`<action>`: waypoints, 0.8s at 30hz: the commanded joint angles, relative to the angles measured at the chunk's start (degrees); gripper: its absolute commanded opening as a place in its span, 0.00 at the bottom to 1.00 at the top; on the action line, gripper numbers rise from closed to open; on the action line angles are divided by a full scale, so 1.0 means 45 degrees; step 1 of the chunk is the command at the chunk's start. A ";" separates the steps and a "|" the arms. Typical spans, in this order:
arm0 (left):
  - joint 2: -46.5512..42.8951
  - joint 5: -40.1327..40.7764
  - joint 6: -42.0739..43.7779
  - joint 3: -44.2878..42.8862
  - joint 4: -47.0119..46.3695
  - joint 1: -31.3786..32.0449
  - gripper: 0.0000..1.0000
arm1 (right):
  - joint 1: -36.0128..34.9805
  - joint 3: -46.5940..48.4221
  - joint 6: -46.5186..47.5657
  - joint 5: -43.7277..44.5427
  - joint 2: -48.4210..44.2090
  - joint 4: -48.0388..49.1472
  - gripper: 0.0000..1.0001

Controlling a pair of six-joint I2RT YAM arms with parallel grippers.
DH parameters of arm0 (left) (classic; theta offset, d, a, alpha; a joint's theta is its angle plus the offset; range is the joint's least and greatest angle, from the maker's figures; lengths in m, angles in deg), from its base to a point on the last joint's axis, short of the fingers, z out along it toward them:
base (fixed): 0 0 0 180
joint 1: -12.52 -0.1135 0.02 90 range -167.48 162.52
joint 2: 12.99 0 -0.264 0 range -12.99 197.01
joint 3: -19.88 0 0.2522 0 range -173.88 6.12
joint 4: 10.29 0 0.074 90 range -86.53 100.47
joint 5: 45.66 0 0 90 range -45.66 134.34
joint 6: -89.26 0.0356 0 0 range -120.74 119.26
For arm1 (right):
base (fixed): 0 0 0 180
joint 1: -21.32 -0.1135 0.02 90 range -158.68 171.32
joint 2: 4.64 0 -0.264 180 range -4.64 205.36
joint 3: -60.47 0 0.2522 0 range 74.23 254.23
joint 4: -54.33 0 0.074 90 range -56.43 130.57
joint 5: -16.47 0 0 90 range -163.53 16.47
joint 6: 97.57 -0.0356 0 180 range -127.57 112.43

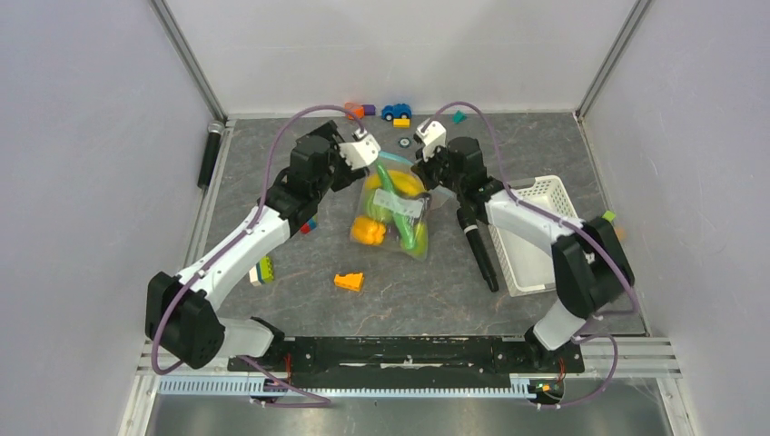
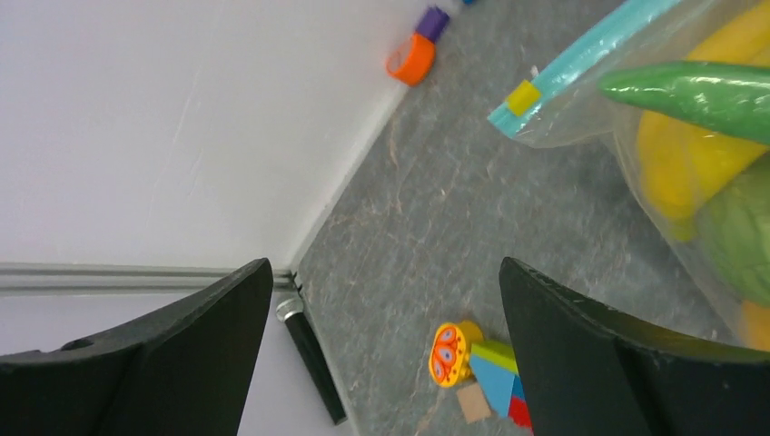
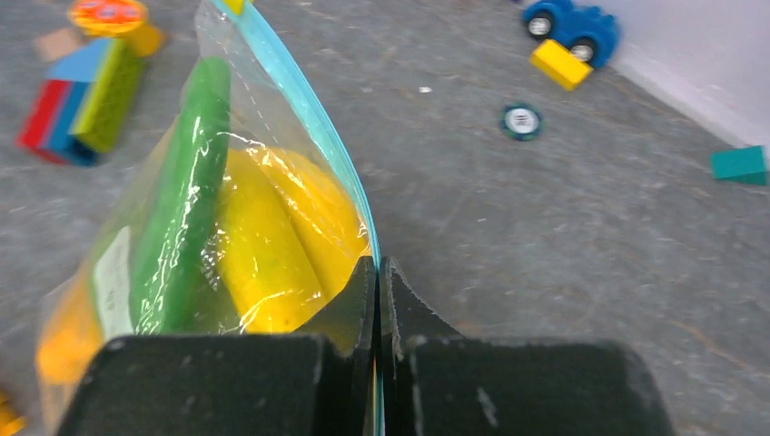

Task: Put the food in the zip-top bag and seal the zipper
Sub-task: Place the zipper food storage bag at the center of the board, then reset both arms

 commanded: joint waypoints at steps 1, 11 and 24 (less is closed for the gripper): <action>-0.0197 -0.0045 -0.2651 -0.1459 -0.3061 -0.0270 1.00 | 0.0775 0.2122 0.1304 0.0638 0.1607 0.0662 0.00; -0.1828 0.1273 -1.0240 -0.0726 -0.4705 -0.0354 1.00 | 0.1675 0.5298 0.0610 0.2532 0.3596 -0.0825 0.98; -0.5877 0.3778 -1.5930 0.2678 0.1914 -0.0359 1.00 | 0.1948 -0.4292 -0.2726 0.8290 -0.5723 -0.0646 0.98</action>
